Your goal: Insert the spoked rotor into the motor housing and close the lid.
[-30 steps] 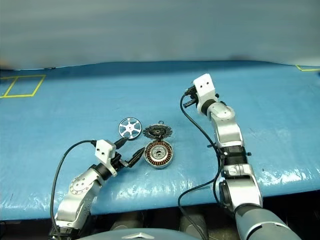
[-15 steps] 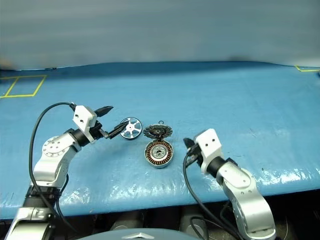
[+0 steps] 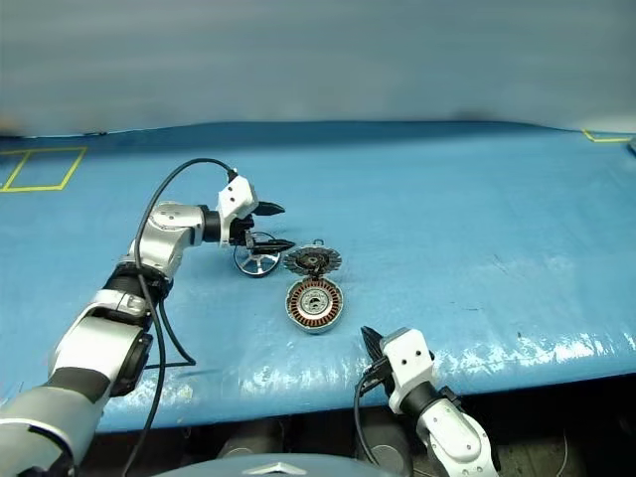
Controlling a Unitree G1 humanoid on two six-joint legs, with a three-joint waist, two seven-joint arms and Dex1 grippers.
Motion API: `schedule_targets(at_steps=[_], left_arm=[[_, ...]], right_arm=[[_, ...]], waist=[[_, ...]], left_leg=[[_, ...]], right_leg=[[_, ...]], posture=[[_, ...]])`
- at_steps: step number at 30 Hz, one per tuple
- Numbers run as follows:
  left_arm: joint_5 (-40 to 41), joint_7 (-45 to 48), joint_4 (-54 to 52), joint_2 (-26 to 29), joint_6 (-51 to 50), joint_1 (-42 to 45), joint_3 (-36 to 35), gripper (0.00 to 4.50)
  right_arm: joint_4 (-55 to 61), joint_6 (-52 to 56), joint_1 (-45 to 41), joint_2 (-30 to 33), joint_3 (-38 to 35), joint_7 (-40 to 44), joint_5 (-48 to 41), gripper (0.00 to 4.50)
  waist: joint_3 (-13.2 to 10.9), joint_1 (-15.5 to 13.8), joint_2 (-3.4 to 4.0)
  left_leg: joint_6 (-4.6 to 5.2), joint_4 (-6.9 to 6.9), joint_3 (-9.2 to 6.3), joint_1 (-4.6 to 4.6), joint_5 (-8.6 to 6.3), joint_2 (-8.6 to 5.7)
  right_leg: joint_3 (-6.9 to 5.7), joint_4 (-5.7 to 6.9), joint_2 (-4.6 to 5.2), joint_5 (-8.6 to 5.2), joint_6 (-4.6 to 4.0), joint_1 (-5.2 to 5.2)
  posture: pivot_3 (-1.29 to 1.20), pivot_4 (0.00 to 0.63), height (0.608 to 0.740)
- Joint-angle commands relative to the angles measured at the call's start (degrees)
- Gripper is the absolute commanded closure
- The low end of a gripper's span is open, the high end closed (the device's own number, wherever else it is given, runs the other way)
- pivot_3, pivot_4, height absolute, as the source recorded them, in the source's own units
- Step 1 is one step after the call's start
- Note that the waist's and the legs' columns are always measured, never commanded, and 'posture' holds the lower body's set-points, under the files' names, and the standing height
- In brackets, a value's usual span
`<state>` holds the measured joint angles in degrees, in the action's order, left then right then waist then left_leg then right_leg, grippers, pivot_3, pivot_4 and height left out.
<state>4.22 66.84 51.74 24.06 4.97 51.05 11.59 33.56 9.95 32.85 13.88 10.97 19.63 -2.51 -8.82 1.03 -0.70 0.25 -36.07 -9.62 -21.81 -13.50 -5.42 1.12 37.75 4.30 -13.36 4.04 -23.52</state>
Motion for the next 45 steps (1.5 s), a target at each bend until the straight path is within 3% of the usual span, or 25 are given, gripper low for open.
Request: schedule_targets(at_steps=[1, 7, 19, 37, 45], left_arm=[[-2.5, 0.8, 5.5, -1.7, 3.9, 4.3, 0.3, 0.00], [-7.4, -3.7, 12.9, -5.4, 8.3, 8.8, 1.3, 0.00], [-9.9, -10.1, 19.1, -11.5, 6.5, 10.6, -0.1, 0.00], [-14.3, -22.6, 22.4, -14.7, 0.8, 9.8, -0.5, 0.00], [-15.1, -24.1, 22.2, -15.7, 0.2, 8.5, -0.3, 0.00]], right_arm=[[-1.2, -5.1, 1.2, -0.8, 1.1, -1.7, 1.1, 4.49], [-3.3, -7.0, 1.2, -1.9, 1.4, -4.4, 2.5, 4.49], [-7.6, -11.7, -0.2, -4.5, 1.5, -7.7, 3.4, 4.49], [-9.9, -11.7, -1.7, -4.9, 0.8, -9.0, 3.9, 4.49], [-10.2, -11.1, -2.8, -4.6, 0.2, -8.8, 3.9, 4.49]], waist=[[0.0, 0.0, -0.07], [-0.1, -0.2, -0.14], [-0.1, -0.2, -0.14], [-0.1, -0.1, -0.14], [-0.1, -0.2, -0.13]], left_leg=[[0.00, -0.01, 0.00, 0.00, 0.00, 0.00], [0.01, -0.01, -0.01, -0.02, 0.00, 0.00], [0.01, -0.04, -0.02, -0.02, 0.00, -0.01], [0.01, -0.13, -0.02, -0.01, 0.00, -0.03], [0.00, -0.22, -0.02, 0.00, 0.00, -0.03]], right_leg=[[0.00, 0.00, -0.01, 0.00, 0.00, 0.00], [-0.02, 0.01, -0.01, -0.01, 0.01, 0.00], [-0.03, 0.03, -0.01, -0.02, 0.04, 0.01], [-0.03, 0.10, -0.01, -0.01, 0.05, 0.02], [-0.03, 0.14, -0.01, 0.01, 0.07, 0.07]], posture=[[0.00, 0.150, 0.740], [0.00, 0.150, 0.740], [0.00, 0.150, 0.740], [0.00, 0.150, 0.740], [0.00, 0.150, 0.740]])
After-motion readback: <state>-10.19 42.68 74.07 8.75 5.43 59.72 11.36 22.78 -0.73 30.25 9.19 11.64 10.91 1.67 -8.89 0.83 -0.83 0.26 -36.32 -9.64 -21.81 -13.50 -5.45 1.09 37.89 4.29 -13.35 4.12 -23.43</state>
